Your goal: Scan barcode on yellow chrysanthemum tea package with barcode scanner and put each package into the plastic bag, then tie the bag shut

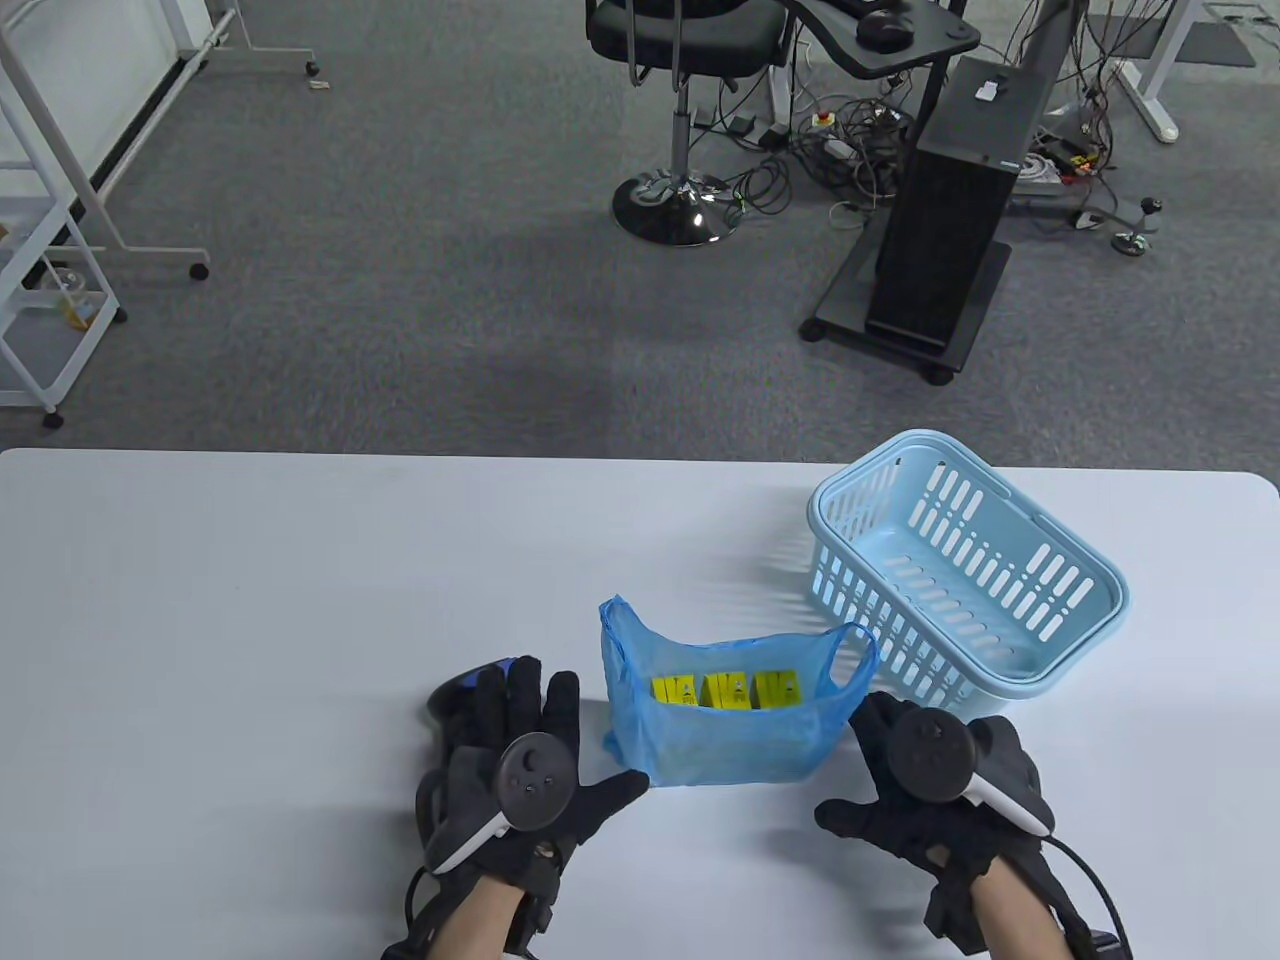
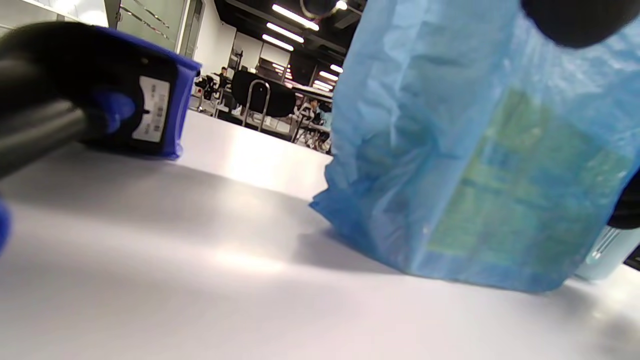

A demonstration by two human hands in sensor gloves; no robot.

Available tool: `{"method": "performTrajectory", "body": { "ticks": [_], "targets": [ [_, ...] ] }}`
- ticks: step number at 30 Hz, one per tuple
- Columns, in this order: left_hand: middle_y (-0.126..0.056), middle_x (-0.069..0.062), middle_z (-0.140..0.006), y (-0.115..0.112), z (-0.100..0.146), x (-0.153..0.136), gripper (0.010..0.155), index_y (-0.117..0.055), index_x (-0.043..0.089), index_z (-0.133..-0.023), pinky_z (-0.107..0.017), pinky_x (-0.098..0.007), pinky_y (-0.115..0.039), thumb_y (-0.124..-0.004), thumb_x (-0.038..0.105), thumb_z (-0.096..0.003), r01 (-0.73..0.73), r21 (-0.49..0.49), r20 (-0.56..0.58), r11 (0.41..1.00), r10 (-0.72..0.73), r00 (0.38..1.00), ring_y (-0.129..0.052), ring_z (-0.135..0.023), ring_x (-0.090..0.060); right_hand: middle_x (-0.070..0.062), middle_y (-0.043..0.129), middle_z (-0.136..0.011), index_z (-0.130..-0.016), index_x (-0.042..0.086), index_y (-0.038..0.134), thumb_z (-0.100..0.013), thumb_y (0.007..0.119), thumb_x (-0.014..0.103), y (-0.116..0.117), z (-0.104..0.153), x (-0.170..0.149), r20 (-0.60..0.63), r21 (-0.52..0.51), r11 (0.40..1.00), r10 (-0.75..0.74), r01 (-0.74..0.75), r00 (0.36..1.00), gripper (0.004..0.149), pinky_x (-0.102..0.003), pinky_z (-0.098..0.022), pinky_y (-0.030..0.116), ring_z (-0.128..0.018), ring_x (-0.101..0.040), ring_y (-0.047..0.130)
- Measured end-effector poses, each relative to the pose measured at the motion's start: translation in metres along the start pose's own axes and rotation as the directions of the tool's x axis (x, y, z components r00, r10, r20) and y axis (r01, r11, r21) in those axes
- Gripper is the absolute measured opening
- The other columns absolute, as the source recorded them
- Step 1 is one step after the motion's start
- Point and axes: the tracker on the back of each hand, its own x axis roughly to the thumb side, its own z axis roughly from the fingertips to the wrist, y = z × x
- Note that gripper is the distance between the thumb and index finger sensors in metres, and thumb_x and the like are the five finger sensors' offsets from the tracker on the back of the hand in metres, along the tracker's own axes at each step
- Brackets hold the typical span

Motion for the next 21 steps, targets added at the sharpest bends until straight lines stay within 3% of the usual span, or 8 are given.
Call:
{"method": "performTrajectory", "body": {
  "ticks": [4,9,12,16,19,21],
  "targets": [
    [-0.011,-0.028,-0.118,-0.003,0.003,0.002,0.112,-0.032,0.013,-0.120,-0.064,-0.081,-0.031,-0.060,0.087,-0.0408,-0.040,0.014,0.010,0.999,0.040,0.999,-0.017,-0.108,-0.060,-0.019,0.035,-0.111,-0.109,0.010,0.033,-0.024,0.071,0.071,-0.002,0.001,0.001,0.000,-0.029,0.999,-0.015,0.015,1.000,0.112,-0.065,-0.072,0.043,-0.104,-0.044,0.039],
    [-0.016,-0.029,-0.118,0.015,0.006,0.006,0.111,-0.036,0.012,-0.119,-0.064,-0.080,-0.033,-0.061,0.087,-0.0419,-0.196,0.115,0.051,0.974,0.191,0.980,-0.021,-0.107,-0.060,-0.019,0.031,-0.112,-0.110,0.010,0.031,-0.024,0.077,0.064,-0.028,0.013,0.008,0.051,-0.100,0.987,-0.124,0.129,0.991,0.111,-0.064,-0.074,0.033,-0.104,-0.045,0.029],
    [-0.019,-0.032,-0.116,0.029,0.008,0.014,0.106,-0.041,0.008,-0.117,-0.064,-0.078,-0.039,-0.070,0.080,-0.0445,-0.305,0.209,0.046,0.929,0.302,0.952,-0.031,-0.105,-0.062,-0.019,0.031,-0.112,-0.110,0.010,0.031,-0.025,0.077,0.063,-0.044,0.019,0.014,0.091,-0.160,0.974,-0.145,0.158,0.985,0.110,-0.064,-0.074,0.035,-0.104,-0.044,0.031],
    [-0.021,-0.033,-0.115,0.050,0.002,0.029,0.105,-0.044,0.006,-0.116,-0.064,-0.077,-0.042,-0.073,0.078,-0.0449,-0.480,0.260,0.105,0.838,0.470,0.877,-0.036,-0.104,-0.063,-0.019,0.037,-0.111,-0.110,0.010,0.035,-0.027,0.078,0.061,-0.058,0.022,0.016,0.101,-0.269,0.941,-0.186,0.207,0.977,0.106,-0.062,-0.074,0.041,-0.104,-0.043,0.038],
    [-0.025,-0.033,-0.115,0.067,-0.004,0.039,0.100,-0.051,0.007,-0.114,-0.064,-0.076,-0.043,-0.075,0.076,-0.0451,-0.532,0.285,0.112,0.797,0.524,0.845,-0.039,-0.104,-0.063,-0.019,0.038,-0.111,-0.110,0.010,0.037,-0.029,0.080,0.057,-0.073,0.022,0.017,0.099,-0.301,0.922,-0.223,0.243,0.970,0.103,-0.063,-0.074,0.041,-0.104,-0.043,0.039],
    [-0.031,-0.032,-0.115,0.079,-0.009,0.044,0.089,-0.064,0.007,-0.107,-0.065,-0.075,-0.045,-0.079,0.070,-0.0464,-0.537,0.328,0.094,0.777,0.539,0.837,-0.043,-0.104,-0.061,-0.019,0.039,-0.111,-0.109,0.011,0.037,-0.031,0.081,0.054,-0.088,0.022,0.020,0.118,-0.327,0.914,-0.211,0.239,0.970,0.100,-0.063,-0.074,0.042,-0.104,-0.043,0.040]
  ]
}}
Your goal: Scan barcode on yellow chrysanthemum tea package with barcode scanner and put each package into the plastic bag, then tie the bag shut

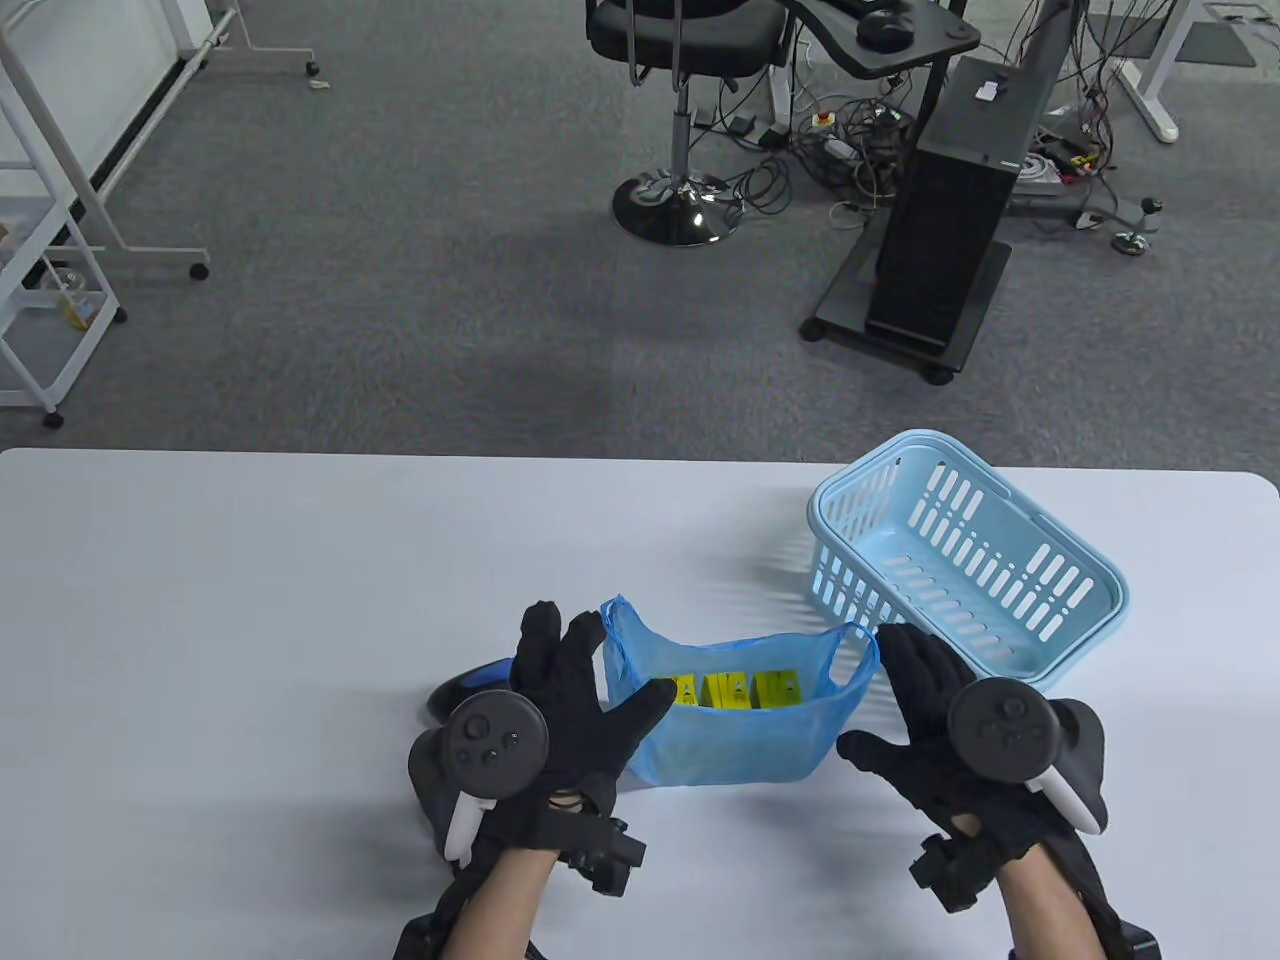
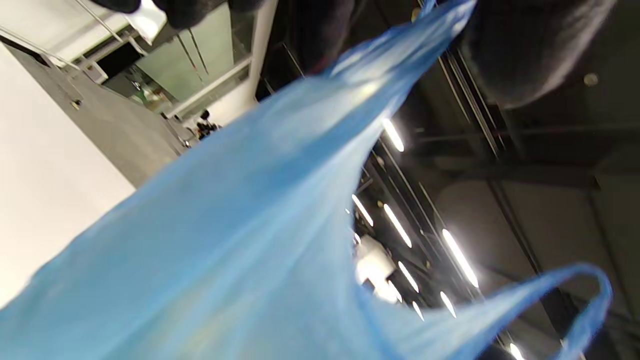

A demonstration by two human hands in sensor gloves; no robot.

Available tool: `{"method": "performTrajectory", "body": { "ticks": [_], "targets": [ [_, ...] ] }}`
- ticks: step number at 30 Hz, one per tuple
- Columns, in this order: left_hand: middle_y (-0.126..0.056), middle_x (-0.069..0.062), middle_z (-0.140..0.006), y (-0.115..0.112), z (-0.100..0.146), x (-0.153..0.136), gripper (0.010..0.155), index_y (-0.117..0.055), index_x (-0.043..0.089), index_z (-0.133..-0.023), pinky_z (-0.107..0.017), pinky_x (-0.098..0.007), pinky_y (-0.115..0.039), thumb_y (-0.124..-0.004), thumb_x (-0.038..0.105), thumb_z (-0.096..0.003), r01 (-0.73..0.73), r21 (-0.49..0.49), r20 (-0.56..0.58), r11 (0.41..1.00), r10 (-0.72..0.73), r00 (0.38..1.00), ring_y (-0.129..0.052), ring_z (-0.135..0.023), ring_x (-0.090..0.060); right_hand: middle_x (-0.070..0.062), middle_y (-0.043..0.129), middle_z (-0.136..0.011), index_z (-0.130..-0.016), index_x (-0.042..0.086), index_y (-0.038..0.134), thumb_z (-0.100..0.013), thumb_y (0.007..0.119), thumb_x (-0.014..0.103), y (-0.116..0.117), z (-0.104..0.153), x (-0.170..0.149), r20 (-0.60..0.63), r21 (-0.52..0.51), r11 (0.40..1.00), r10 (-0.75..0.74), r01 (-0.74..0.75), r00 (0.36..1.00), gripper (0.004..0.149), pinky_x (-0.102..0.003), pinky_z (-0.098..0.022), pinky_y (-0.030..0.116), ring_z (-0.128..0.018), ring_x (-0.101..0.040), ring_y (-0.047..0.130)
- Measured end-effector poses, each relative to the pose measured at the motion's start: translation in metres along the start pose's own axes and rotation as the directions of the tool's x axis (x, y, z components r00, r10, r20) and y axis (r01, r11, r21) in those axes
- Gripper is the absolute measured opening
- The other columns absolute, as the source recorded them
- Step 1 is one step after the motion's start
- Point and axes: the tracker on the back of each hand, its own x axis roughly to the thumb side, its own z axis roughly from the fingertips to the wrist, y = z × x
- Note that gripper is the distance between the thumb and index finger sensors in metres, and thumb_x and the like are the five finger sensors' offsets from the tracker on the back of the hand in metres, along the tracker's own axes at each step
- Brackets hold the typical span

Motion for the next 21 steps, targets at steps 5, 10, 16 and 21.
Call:
{"method": "performTrajectory", "body": {
  "ticks": [5,10,16,21],
  "targets": [
    [-0.043,-0.029,-0.113,0.009,-0.016,0.017,0.056,-0.080,0.011,-0.093,-0.065,-0.071,-0.051,-0.085,0.046,-0.0498,0.097,0.052,0.007,0.994,-0.097,0.995,-0.055,-0.102,-0.057,-0.017,0.044,-0.110,-0.109,0.013,0.044,-0.032,0.080,0.050,-0.031,-0.013,0.025,0.055,-0.061,0.998,0.002,0.001,0.998,0.092,-0.062,-0.074,0.044,-0.104,-0.041,0.045],
    [-0.050,-0.025,-0.113,0.012,-0.024,0.035,0.041,-0.085,0.016,-0.088,-0.066,-0.070,-0.053,-0.083,0.034,-0.0515,0.083,-0.009,0.107,0.996,-0.082,0.991,-0.059,-0.103,-0.052,-0.009,0.059,-0.107,-0.090,0.026,0.078,-0.038,0.079,0.034,-0.046,-0.029,0.055,0.092,-0.105,0.991,0.098,-0.088,0.991,0.052,-0.061,-0.074,0.046,-0.103,-0.039,0.049],
    [-0.056,-0.024,-0.114,0.011,-0.037,0.062,0.037,-0.088,0.025,-0.088,-0.066,-0.071,-0.054,-0.082,0.027,-0.0514,0.036,-0.270,0.211,0.962,0.022,0.977,-0.063,-0.103,-0.052,-0.005,0.063,-0.105,-0.073,0.036,0.086,-0.037,0.078,0.023,-0.047,-0.051,0.069,0.139,-0.037,0.997,0.073,-0.068,0.988,0.038,-0.062,-0.075,0.044,-0.104,-0.038,0.050],
    [-0.055,-0.027,-0.114,-0.020,-0.055,0.080,0.037,-0.090,0.033,-0.086,-0.067,-0.071,-0.054,-0.083,0.025,-0.0506,0.127,-0.620,0.263,0.775,0.052,0.963,-0.066,-0.102,-0.052,-0.007,0.058,-0.108,-0.069,0.036,0.087,-0.036,0.078,0.021,-0.037,-0.067,0.082,0.187,0.038,0.999,0.000,-0.007,0.982,0.037,-0.063,-0.075,0.041,-0.105,-0.038,0.045]
  ]
}}
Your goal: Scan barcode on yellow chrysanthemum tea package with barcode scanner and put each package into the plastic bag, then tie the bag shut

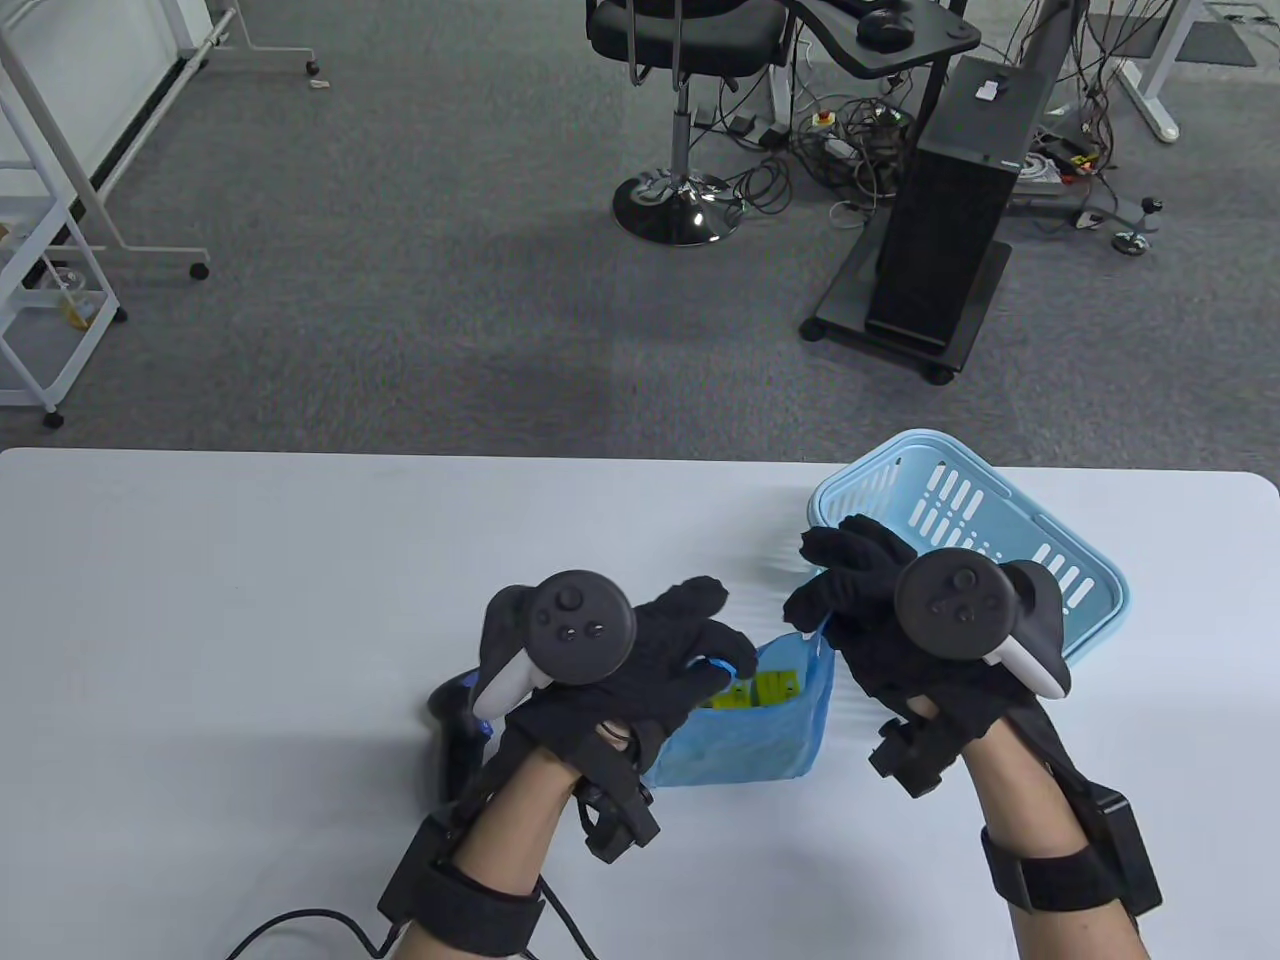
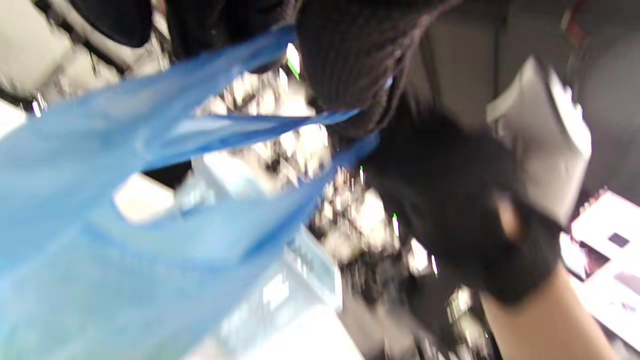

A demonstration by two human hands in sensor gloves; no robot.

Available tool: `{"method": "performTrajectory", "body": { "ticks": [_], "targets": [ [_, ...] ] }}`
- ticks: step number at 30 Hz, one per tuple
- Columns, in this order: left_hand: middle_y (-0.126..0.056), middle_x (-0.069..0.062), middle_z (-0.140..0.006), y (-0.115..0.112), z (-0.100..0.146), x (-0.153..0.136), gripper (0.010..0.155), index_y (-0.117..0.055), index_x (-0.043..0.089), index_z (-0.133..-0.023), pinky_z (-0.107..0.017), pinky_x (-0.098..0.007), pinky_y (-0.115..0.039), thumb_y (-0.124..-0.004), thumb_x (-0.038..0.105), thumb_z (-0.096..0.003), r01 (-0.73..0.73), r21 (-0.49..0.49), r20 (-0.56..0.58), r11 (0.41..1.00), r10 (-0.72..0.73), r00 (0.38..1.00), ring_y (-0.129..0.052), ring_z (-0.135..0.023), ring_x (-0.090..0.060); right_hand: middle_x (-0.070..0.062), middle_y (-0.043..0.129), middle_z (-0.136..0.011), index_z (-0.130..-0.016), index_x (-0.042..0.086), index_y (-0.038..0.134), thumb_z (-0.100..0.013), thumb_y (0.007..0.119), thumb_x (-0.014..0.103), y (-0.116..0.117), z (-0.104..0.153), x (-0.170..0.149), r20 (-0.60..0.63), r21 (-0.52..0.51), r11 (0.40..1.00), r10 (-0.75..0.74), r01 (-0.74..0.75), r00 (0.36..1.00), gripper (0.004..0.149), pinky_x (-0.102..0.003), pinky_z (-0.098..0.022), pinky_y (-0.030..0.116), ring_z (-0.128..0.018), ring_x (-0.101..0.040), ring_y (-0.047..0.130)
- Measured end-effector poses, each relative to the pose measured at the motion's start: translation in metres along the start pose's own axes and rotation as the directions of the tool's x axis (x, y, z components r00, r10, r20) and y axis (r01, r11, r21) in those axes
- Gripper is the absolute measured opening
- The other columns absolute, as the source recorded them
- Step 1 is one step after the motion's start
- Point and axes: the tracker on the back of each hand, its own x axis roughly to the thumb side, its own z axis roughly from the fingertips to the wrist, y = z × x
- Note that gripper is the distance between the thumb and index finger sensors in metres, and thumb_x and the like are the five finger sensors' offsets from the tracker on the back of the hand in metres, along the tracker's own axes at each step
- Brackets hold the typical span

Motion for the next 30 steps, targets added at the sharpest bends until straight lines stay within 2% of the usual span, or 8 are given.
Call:
{"method": "performTrajectory", "body": {
  "ticks": [4,8,10,12,14,17,24,30],
  "targets": [
    [-0.041,-0.031,-0.115,-0.024,-0.033,-0.003,0.037,-0.090,0.036,-0.086,-0.067,-0.072,-0.051,-0.083,0.027,-0.0503,-0.041,-0.173,0.018,0.984,0.045,0.999,-0.057,-0.105,-0.055,-0.005,0.054,-0.110,-0.068,0.038,0.088,-0.036,0.079,0.022,0.005,-0.007,0.009,0.032,0.001,0.999,-0.032,0.032,0.999,0.037,-0.063,-0.075,0.041,-0.106,-0.038,0.042],
    [-0.029,-0.026,-0.117,-0.040,-0.053,-0.009,0.037,-0.089,0.037,-0.085,-0.067,-0.072,-0.049,-0.084,0.029,-0.0498,-0.067,-0.144,0.049,0.987,0.074,0.996,-0.043,-0.107,-0.056,-0.006,0.053,-0.110,-0.069,0.037,0.088,-0.036,0.080,0.022,0.012,-0.010,0.013,0.050,0.020,0.999,-0.038,0.037,0.998,0.037,-0.063,-0.075,0.041,-0.105,-0.038,0.042],
    [-0.053,-0.018,-0.116,-0.041,-0.055,-0.015,0.037,-0.090,0.036,-0.085,-0.066,-0.071,-0.053,-0.084,0.028,-0.0496,-0.096,-0.114,0.054,0.989,0.103,0.993,-0.053,-0.106,-0.051,-0.006,0.055,-0.110,-0.071,0.036,0.088,-0.036,0.080,0.024,0.011,-0.008,0.009,0.050,-0.026,1.000,0.002,0.000,0.999,0.037,-0.063,-0.074,0.043,-0.105,-0.038,0.044],
    [-0.088,-0.007,-0.100,-0.038,-0.055,-0.022,0.037,-0.090,0.031,-0.086,-0.065,-0.068,-0.059,-0.084,0.026,-0.0497,-0.137,-0.043,0.048,0.990,0.139,0.989,-0.073,-0.101,-0.043,-0.007,0.054,-0.110,-0.085,0.035,0.083,-0.036,0.079,0.026,0.008,-0.003,0.004,0.082,-0.047,0.999,-0.020,0.024,0.996,0.050,-0.064,-0.074,0.044,-0.105,-0.039,0.045],
    [-0.094,-0.004,-0.094,-0.032,-0.052,-0.032,0.037,-0.092,0.031,-0.085,-0.064,-0.066,-0.063,-0.086,0.027,-0.0491,-0.150,0.041,0.022,0.988,0.149,0.989,-0.081,-0.096,-0.040,-0.009,0.047,-0.112,-0.097,0.034,0.070,-0.037,0.079,0.024,0.006,0.006,0.001,0.100,-0.065,0.996,-0.059,0.065,0.993,0.061,-0.064,-0.074,0.040,-0.105,-0.040,0.040],
    [-0.096,-0.006,-0.093,-0.023,-0.047,-0.046,0.040,-0.090,0.028,-0.089,-0.063,-0.065,-0.064,-0.087,0.030,-0.0492,-0.219,0.086,-0.006,0.972,0.220,0.975,-0.083,-0.094,-0.040,-0.008,0.050,-0.111,-0.097,0.036,0.070,-0.036,0.080,0.022,0.010,0.020,-0.004,0.140,-0.201,0.980,0.021,0.007,0.990,0.063,-0.065,-0.073,0.041,-0.105,-0.040,0.043],
    [-0.099,-0.009,-0.089,-0.017,-0.042,-0.057,0.047,-0.089,0.020,-0.091,-0.062,-0.065,-0.065,-0.087,0.039,-0.0485,-0.291,0.080,-0.022,0.953,0.293,0.956,-0.085,-0.092,-0.042,-0.008,0.043,-0.113,-0.098,0.038,0.064,-0.034,0.085,0.029,0.045,0.021,0.000,0.171,-0.175,0.980,0.124,-0.094,0.977,0.068,-0.064,-0.074,0.043,-0.105,-0.038,0.044],
    [-0.092,-0.016,-0.096,-0.012,-0.035,-0.057,0.059,-0.084,0.014,-0.098,-0.062,-0.066,-0.063,-0.082,0.046,-0.0488,-0.288,0.043,-0.044,0.957,0.290,0.956,-0.081,-0.093,-0.046,-0.005,0.057,-0.108,-0.079,0.037,0.081,-0.033,0.084,0.035,0.041,0.015,0.001,0.158,-0.239,0.969,0.111,-0.071,0.981,0.046,-0.063,-0.074,0.048,-0.104,-0.035,0.052]
  ]
}}
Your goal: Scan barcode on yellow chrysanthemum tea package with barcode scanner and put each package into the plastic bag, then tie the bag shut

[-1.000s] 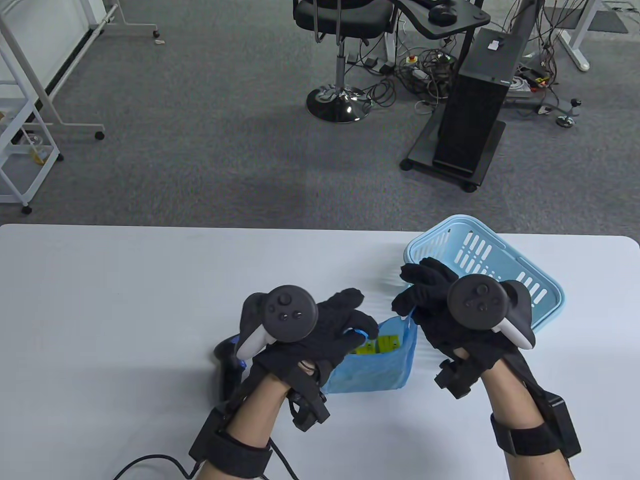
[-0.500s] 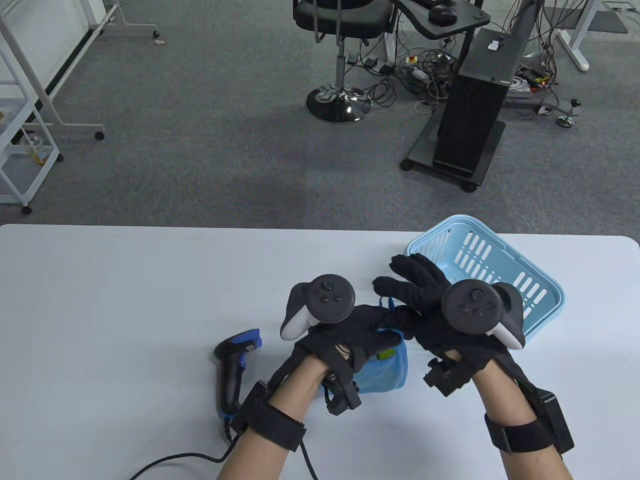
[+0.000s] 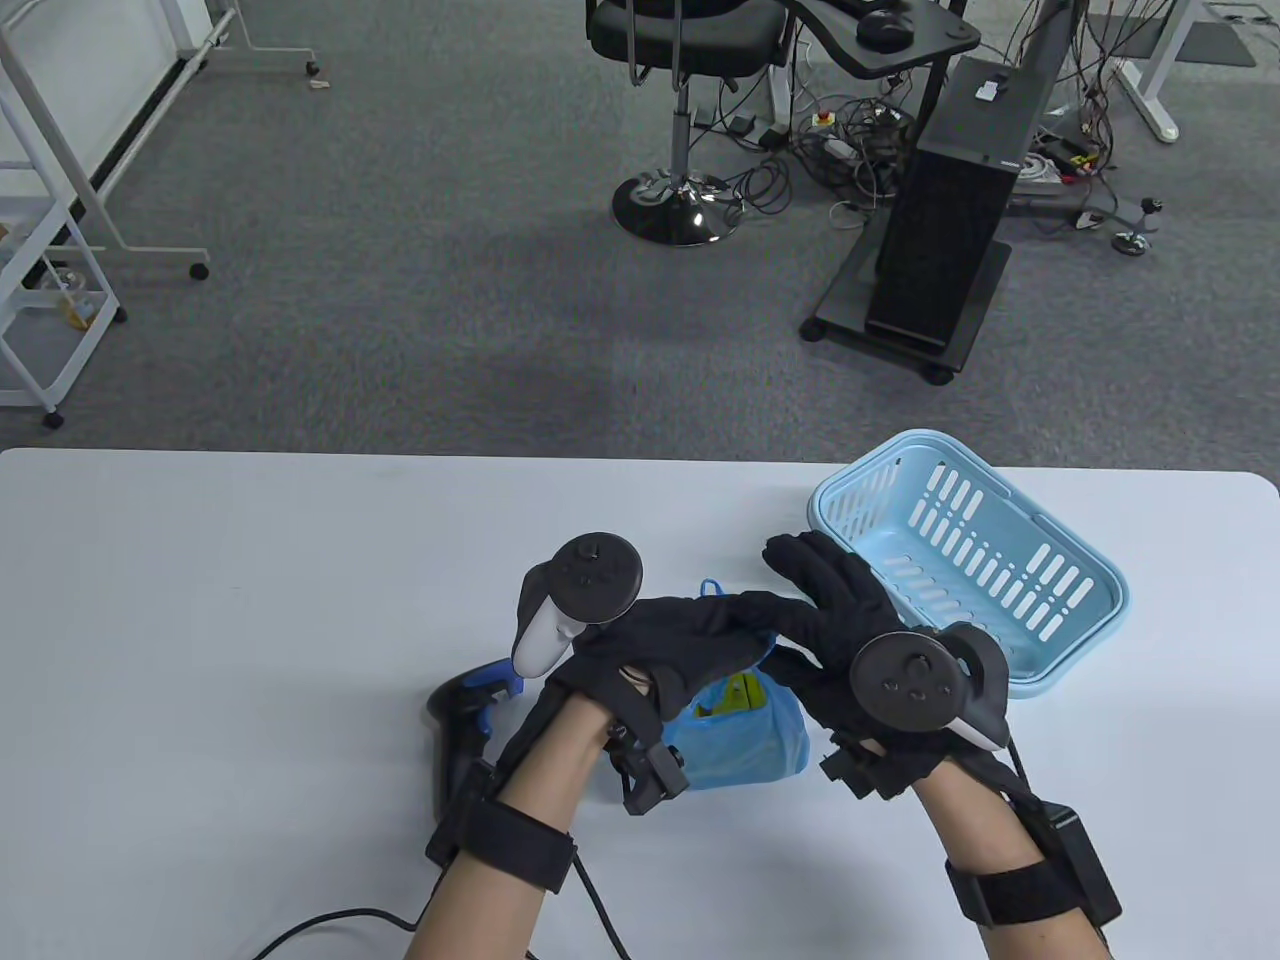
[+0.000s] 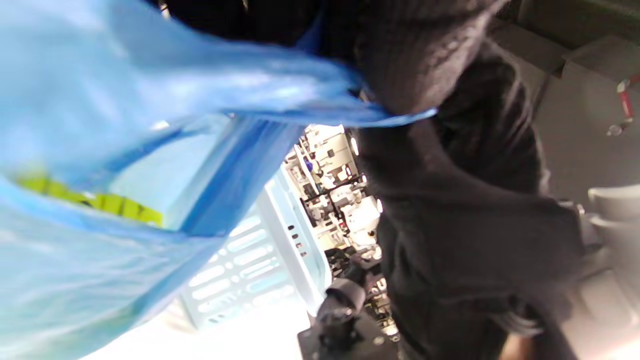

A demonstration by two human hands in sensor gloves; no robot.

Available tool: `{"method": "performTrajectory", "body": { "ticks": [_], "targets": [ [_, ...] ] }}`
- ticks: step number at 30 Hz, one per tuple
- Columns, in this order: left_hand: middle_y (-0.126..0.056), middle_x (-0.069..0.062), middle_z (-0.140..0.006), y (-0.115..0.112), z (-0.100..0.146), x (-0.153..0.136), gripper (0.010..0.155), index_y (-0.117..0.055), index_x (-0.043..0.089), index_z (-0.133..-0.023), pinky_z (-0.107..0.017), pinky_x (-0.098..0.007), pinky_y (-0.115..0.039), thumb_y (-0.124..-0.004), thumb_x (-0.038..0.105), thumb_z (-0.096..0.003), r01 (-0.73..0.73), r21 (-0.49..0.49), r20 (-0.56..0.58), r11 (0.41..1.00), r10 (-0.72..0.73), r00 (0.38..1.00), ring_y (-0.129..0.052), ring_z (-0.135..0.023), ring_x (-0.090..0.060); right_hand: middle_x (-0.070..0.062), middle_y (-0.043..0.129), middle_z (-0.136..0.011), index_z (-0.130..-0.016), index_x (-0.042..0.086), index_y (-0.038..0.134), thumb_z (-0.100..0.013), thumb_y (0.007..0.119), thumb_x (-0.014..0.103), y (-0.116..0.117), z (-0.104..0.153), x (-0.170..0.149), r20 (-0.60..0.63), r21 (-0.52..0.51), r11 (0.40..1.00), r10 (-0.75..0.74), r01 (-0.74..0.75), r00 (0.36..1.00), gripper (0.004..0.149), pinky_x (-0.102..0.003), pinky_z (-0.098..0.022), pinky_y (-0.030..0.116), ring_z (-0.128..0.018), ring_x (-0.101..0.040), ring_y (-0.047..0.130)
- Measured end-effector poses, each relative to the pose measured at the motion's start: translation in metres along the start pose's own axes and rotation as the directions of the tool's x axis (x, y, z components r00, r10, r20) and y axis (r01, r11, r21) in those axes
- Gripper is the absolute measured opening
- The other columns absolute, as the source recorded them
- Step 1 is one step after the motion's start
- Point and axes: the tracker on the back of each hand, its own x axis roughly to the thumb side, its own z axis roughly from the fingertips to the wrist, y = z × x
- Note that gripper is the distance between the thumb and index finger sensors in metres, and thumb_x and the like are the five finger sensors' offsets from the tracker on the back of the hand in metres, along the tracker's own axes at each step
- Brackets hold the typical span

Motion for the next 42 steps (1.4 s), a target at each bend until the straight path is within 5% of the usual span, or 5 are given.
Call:
{"method": "performTrajectory", "body": {
  "ticks": [7,17,23,30,42],
  "targets": [
    [-0.089,-0.020,-0.098,0.003,0.007,0.012,0.069,-0.081,0.010,-0.102,-0.062,-0.068,-0.061,-0.087,0.051,-0.0462,0.120,0.063,-0.021,0.991,-0.119,0.993,-0.076,-0.095,-0.050,-0.005,0.058,-0.108,-0.078,0.034,0.081,-0.035,0.082,0.034,-0.004,-0.017,0.000,-0.063,0.030,1.000,-0.002,0.004,0.998,0.043,-0.063,-0.074,0.048,-0.105,-0.035,0.052],
    [-0.109,-0.004,-0.070,-0.001,0.008,0.023,0.042,-0.095,0.019,-0.084,-0.055,-0.054,-0.079,-0.094,0.033,-0.0443,0.452,0.268,-0.172,0.851,-0.419,0.891,-0.104,-0.072,-0.029,-0.010,0.054,-0.108,-0.087,0.029,0.077,-0.038,0.075,0.035,-0.006,-0.035,-0.009,-0.180,0.076,0.992,0.108,-0.096,0.978,0.049,-0.061,-0.072,0.053,-0.102,-0.036,0.055],
    [-0.109,-0.004,-0.069,0.005,0.009,0.011,0.044,-0.094,0.017,-0.086,-0.052,-0.052,-0.081,-0.092,0.035,-0.0456,0.326,0.222,-0.203,0.919,-0.284,0.937,-0.105,-0.069,-0.028,-0.012,0.050,-0.109,-0.108,0.022,0.041,-0.041,0.072,0.036,0.001,0.004,-0.006,-0.156,0.035,0.993,0.113,-0.109,0.981,0.075,-0.061,-0.071,0.053,-0.100,-0.036,0.059],
    [-0.110,-0.005,-0.066,0.006,0.002,-0.010,0.044,-0.094,0.015,-0.085,-0.050,-0.050,-0.083,-0.091,0.036,-0.0462,0.057,0.191,-0.208,0.980,-0.016,0.978,-0.106,-0.066,-0.028,-0.007,0.054,-0.105,-0.103,0.034,0.009,-0.033,0.081,0.050,0.042,0.020,0.021,-0.002,0.140,0.946,0.296,-0.293,0.955,0.102,-0.057,-0.072,0.055,-0.088,-0.031,0.068],
    [-0.096,-0.020,-0.088,-0.002,0.016,0.009,0.062,-0.077,0.000,-0.100,-0.057,-0.060,-0.072,-0.083,0.036,-0.0499,0.287,0.126,-0.116,0.950,-0.273,0.955,-0.095,-0.081,-0.043,0.007,0.084,-0.069,-0.098,0.018,0.059,-0.037,0.076,0.038,0.061,-0.005,0.009,-0.121,0.047,0.962,0.274,-0.270,0.954,0.067,-0.043,-0.054,0.078,-0.048,-0.015,0.088]
  ]
}}
